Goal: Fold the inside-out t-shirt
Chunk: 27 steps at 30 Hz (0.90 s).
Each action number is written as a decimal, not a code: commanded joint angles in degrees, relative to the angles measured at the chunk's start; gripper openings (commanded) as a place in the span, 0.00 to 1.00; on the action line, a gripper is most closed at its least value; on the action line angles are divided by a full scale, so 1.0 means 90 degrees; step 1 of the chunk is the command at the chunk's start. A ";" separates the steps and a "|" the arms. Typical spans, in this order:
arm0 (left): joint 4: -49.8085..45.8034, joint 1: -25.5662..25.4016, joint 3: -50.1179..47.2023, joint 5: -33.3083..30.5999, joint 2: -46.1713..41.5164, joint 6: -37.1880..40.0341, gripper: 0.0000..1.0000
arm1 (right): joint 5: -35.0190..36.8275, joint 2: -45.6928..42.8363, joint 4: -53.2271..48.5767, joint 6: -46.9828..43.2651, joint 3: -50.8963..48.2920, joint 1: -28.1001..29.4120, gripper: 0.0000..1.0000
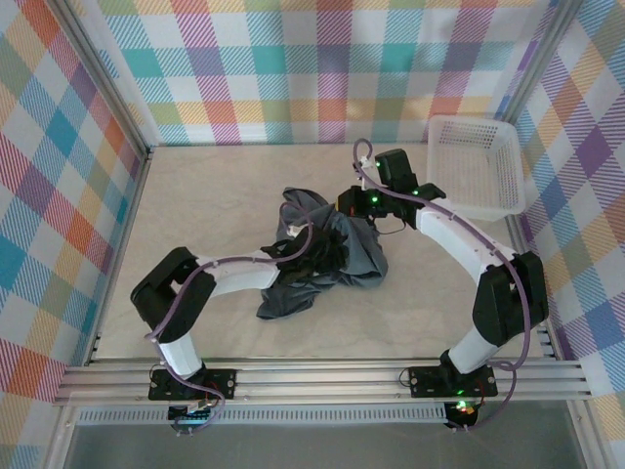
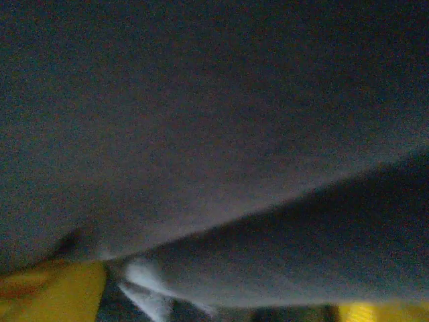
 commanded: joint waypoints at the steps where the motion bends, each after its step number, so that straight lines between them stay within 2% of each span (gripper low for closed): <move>1: -0.0474 0.0170 0.0132 -0.0888 -0.0128 -0.0482 0.60 | 0.0220 0.0091 -0.0452 0.0258 0.0363 -0.0219 0.00; 2: -0.0583 0.0243 0.0072 -0.0940 -0.0274 -0.0499 0.53 | 0.0232 0.0092 -0.0513 0.0290 0.0332 -0.0367 0.00; 4: -0.0671 0.0385 -0.0067 -0.0889 -0.0566 -0.0376 0.31 | 0.0216 0.0112 -0.0531 0.0231 0.0197 -0.0601 0.00; 6: -0.0643 0.0580 -0.0182 -0.0502 -0.0780 -0.0083 0.02 | 0.0241 0.0348 -0.0744 -0.0158 0.0201 -0.0720 0.00; 8: -0.0722 0.0764 -0.0159 -0.0048 -0.0898 0.0234 0.00 | 0.0383 0.0670 -0.1045 -0.0529 0.0244 -0.0770 0.00; 11: -0.1069 0.0875 -0.0062 0.0117 -0.1166 0.0826 0.00 | 0.0508 0.0825 -0.1128 -0.0678 0.0046 -0.0885 0.00; 12: -0.1184 0.0905 -0.0008 0.0212 -0.1236 0.1033 0.00 | 0.0492 0.0745 -0.1123 -0.0823 -0.0004 -0.0871 0.05; 13: -0.1259 0.0921 0.0043 0.0336 -0.1279 0.1216 0.00 | 0.0412 0.0643 -0.1092 -0.0950 -0.0057 -0.0861 0.20; 14: -0.1339 0.0922 0.0111 0.0443 -0.1327 0.1416 0.12 | 0.0309 0.0478 -0.1031 -0.1110 -0.0106 -0.0833 0.36; 15: -0.1433 0.0926 0.0177 0.0518 -0.1374 0.1557 0.32 | 0.0249 0.0274 -0.0925 -0.1293 -0.0173 -0.0772 0.44; 17: -0.1413 0.0926 0.0203 0.0681 -0.1495 0.1844 0.58 | 0.0180 -0.0117 -0.0588 -0.1642 -0.0413 -0.0618 0.56; 19: -0.1443 0.0935 0.0234 0.0661 -0.1598 0.2043 0.69 | 0.0127 -0.0402 -0.0239 -0.2169 -0.0663 -0.0358 0.65; 21: -0.1584 0.1019 0.0325 0.0566 -0.1579 0.2169 0.76 | 0.0395 -0.0499 0.0004 -0.2774 -0.0810 -0.0021 0.73; 24: -0.1908 0.1215 0.0523 0.0568 -0.1321 0.2359 0.82 | 0.0735 -0.0129 0.0077 -0.3175 -0.0653 0.0207 0.75; 25: -0.1873 0.1245 0.0584 0.0633 -0.1201 0.2527 0.85 | 0.1005 0.0042 0.0012 -0.3145 -0.0549 0.0247 0.75; 27: -0.1802 0.1260 0.0832 0.0855 -0.0822 0.3046 0.92 | 0.2050 0.0438 -0.0360 -0.2825 -0.0198 0.0340 0.76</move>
